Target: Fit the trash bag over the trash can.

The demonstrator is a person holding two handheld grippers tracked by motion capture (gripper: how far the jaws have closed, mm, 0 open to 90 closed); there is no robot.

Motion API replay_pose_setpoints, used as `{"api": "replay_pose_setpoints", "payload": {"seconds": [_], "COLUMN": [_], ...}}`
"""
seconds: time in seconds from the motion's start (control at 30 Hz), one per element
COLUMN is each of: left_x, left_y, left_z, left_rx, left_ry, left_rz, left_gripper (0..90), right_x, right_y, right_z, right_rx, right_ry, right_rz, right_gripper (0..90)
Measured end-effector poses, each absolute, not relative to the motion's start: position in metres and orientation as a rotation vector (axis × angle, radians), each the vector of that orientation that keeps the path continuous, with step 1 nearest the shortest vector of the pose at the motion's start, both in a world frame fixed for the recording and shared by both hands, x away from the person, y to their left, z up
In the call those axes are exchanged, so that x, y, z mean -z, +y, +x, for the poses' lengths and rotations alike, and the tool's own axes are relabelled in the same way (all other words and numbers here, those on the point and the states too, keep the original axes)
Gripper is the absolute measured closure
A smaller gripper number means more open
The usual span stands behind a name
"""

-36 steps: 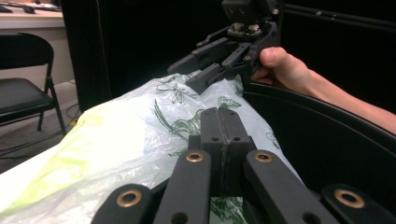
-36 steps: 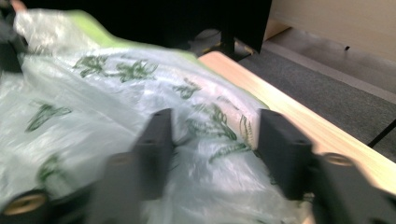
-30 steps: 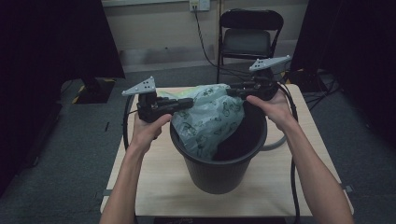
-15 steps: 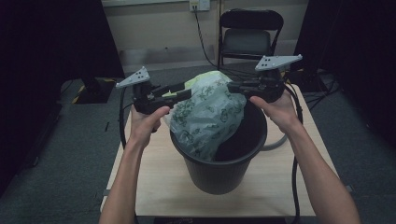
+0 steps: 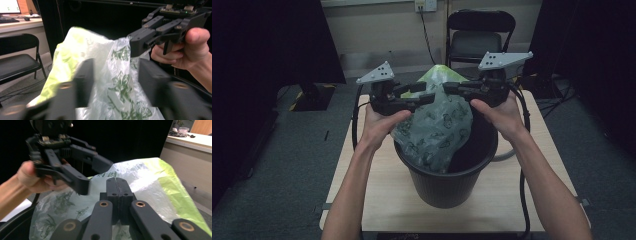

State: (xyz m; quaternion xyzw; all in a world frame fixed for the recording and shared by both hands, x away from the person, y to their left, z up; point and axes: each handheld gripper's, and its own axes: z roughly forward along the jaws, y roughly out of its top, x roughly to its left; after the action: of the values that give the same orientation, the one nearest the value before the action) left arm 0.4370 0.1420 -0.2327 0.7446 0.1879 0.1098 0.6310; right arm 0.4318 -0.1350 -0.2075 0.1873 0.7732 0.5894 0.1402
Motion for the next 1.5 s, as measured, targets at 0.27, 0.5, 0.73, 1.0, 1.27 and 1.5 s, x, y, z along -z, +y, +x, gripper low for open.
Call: {"api": "replay_pose_setpoints", "payload": {"seconds": [0.27, 0.5, 0.73, 1.0, 1.27, 1.5], "left_x": [0.245, 0.254, 0.259, 0.258, 0.269, 0.283], "left_y": [0.151, 0.153, 0.154, 0.157, 0.172, 0.183], "left_z": [0.438, 0.435, 0.431, 0.425, 0.436, 0.440], "left_rx": [-0.225, -0.203, -0.189, -0.191, -0.176, -0.193], "left_ry": [0.409, 0.360, 0.328, 0.306, 0.483, 0.558], "left_rz": [1.706, 1.734, 1.771, 1.756, 1.631, 1.634], "left_gripper": [90.0, 90.0, 90.0, 88.7, 58.2, 52.1], "right_x": [0.211, 0.213, 0.229, 0.238, 0.243, 0.259], "right_y": [-0.139, -0.154, -0.150, -0.152, -0.159, -0.168], "right_z": [0.430, 0.447, 0.477, 0.489, 0.483, 0.485], "right_rx": [-1.683, -1.728, -1.642, -1.657, -1.568, -1.523], "right_ry": [2.226, 2.154, 2.167, 2.318, 2.361, 2.403], "right_rz": [0.549, 0.614, 0.693, 0.641, 0.659, 0.703], "right_gripper": [66.2, 64.6, 52.9, 42.7, 41.6, 52.9]}}
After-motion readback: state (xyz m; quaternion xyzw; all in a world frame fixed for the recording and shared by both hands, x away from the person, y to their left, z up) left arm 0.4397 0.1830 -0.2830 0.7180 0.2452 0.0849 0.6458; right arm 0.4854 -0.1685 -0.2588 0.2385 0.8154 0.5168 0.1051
